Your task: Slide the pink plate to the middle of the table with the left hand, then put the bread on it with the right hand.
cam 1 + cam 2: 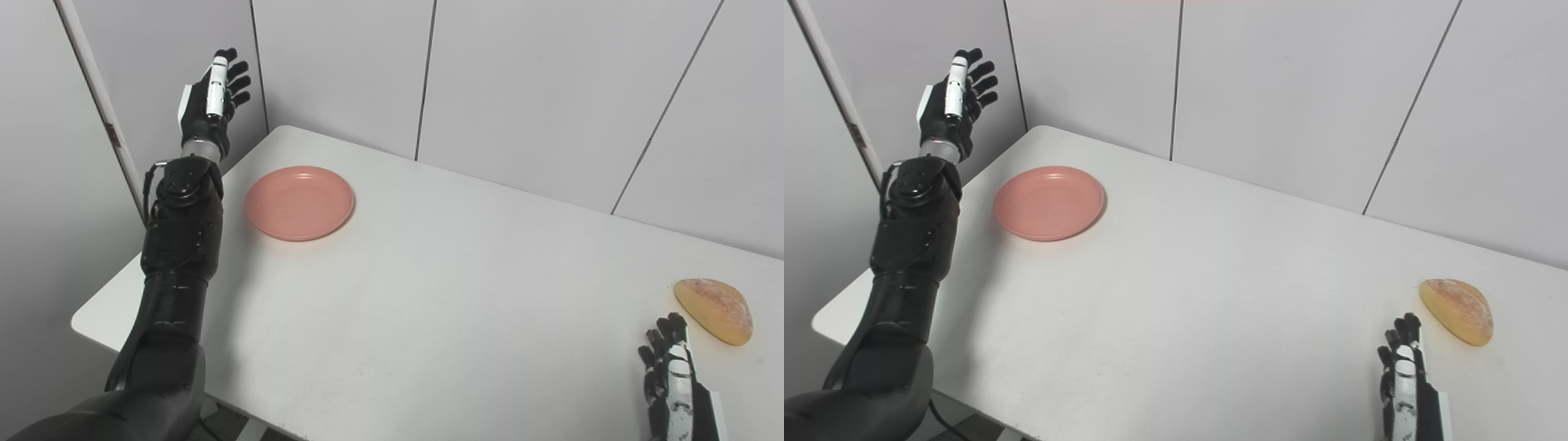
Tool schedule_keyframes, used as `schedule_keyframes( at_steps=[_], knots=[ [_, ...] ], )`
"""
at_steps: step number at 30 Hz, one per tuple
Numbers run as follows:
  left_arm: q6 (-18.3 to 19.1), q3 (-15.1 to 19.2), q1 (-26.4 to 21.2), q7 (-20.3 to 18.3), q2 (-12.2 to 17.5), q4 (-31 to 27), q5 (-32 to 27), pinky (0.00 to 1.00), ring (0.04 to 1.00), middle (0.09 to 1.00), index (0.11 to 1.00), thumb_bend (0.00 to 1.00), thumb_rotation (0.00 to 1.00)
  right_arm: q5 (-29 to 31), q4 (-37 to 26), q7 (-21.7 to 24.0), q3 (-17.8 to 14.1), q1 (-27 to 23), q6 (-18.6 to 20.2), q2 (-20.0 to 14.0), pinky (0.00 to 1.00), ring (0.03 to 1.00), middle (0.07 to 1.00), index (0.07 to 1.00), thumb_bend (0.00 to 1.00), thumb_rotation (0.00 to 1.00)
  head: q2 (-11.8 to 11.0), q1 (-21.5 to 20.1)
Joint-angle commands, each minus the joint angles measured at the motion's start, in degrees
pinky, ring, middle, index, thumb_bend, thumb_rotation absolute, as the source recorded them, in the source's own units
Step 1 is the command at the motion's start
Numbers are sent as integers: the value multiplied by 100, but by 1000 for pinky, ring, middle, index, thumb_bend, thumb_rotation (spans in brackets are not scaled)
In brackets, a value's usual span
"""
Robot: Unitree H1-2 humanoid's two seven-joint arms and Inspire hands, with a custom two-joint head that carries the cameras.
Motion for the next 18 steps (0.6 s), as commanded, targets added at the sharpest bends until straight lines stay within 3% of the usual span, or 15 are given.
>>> schedule_keyframes(
  at_steps=[1,18],
  knots=[
    [-242,33,-190,22,234,-12,-32,846,860,858,852,395,1000,50,63,47,-46,112,-34,-58,1000,1000,1000,1000,127,1000,5,0],
    [-334,208,-38,-153,247,557,-445,849,859,861,849,375,1000,58,97,72,-67,101,-114,-126,1000,1000,1000,1000,126,1000,89,40]
  ],
)
